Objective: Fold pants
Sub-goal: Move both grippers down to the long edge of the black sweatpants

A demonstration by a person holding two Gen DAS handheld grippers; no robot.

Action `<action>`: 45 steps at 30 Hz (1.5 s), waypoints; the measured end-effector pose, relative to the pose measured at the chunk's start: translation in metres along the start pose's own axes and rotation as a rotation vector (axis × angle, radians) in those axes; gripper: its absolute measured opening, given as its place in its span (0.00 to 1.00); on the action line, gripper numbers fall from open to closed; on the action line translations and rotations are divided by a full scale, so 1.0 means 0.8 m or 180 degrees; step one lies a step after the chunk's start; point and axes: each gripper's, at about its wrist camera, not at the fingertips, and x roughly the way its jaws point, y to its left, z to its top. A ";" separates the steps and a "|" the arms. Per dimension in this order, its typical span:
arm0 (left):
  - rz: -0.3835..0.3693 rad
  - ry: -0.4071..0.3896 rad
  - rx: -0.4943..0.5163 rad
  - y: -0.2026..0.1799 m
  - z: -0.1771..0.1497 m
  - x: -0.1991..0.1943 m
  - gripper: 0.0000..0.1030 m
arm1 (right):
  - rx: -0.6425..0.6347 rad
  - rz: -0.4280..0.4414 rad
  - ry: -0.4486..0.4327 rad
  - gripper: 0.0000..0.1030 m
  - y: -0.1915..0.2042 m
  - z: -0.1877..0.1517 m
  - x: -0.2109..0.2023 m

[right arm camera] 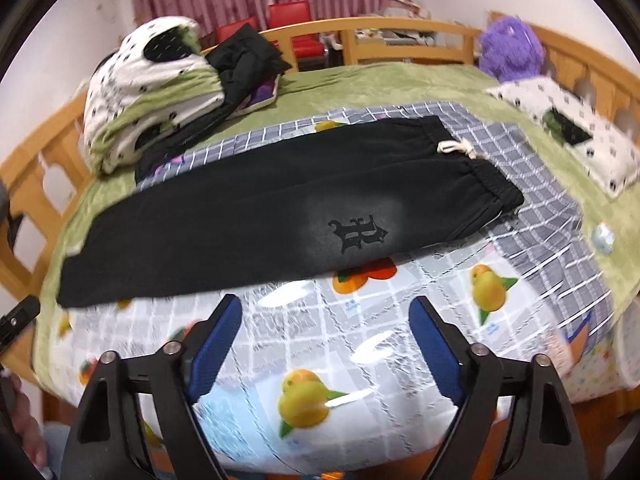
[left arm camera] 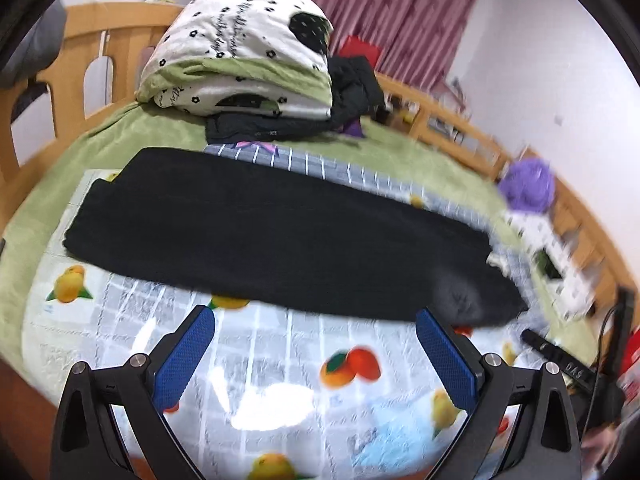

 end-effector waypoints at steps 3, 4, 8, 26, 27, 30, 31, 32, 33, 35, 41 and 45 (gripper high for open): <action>0.0453 -0.0182 0.0117 0.014 0.024 0.005 0.98 | 0.0020 0.0129 -0.0074 0.80 -0.001 0.021 0.005; 0.0537 -0.0186 0.0139 0.019 0.029 0.008 0.98 | -0.0027 0.0099 -0.0109 0.79 0.000 0.027 0.006; 0.0696 -0.0055 0.0121 0.049 0.036 0.033 0.98 | -0.0362 -0.0082 -0.0346 0.76 0.005 0.057 0.009; 0.0624 0.0527 -0.0640 0.210 -0.021 0.154 0.80 | -0.0102 -0.0021 0.0172 0.61 -0.105 0.029 0.166; 0.0606 0.0518 -0.0677 0.215 -0.024 0.156 0.80 | -0.0027 -0.0010 0.0182 0.61 -0.114 0.027 0.171; 0.0461 0.0410 -0.0842 0.237 -0.026 0.162 0.79 | 0.0231 0.0046 0.0206 0.61 -0.139 0.019 0.184; 0.0415 0.0357 -0.0869 0.242 -0.024 0.163 0.79 | 0.0333 0.0076 0.0205 0.61 -0.148 0.017 0.188; 0.0395 0.0345 -0.0879 0.244 -0.023 0.165 0.79 | 0.0426 0.0102 0.0210 0.61 -0.156 0.015 0.192; 0.0380 0.0331 -0.0880 0.245 -0.021 0.169 0.79 | 0.0495 0.0123 0.0218 0.61 -0.162 0.014 0.196; 0.0413 0.0329 -0.0842 0.246 -0.013 0.180 0.79 | 0.0631 0.0191 0.0192 0.61 -0.174 0.013 0.203; 0.0411 0.0235 -0.1043 0.254 0.002 0.195 0.79 | 0.0941 0.0570 0.0071 0.62 -0.189 0.029 0.218; 0.0628 0.0253 -0.1087 0.256 0.012 0.202 0.44 | 0.0942 0.0465 0.0142 0.35 -0.179 0.043 0.244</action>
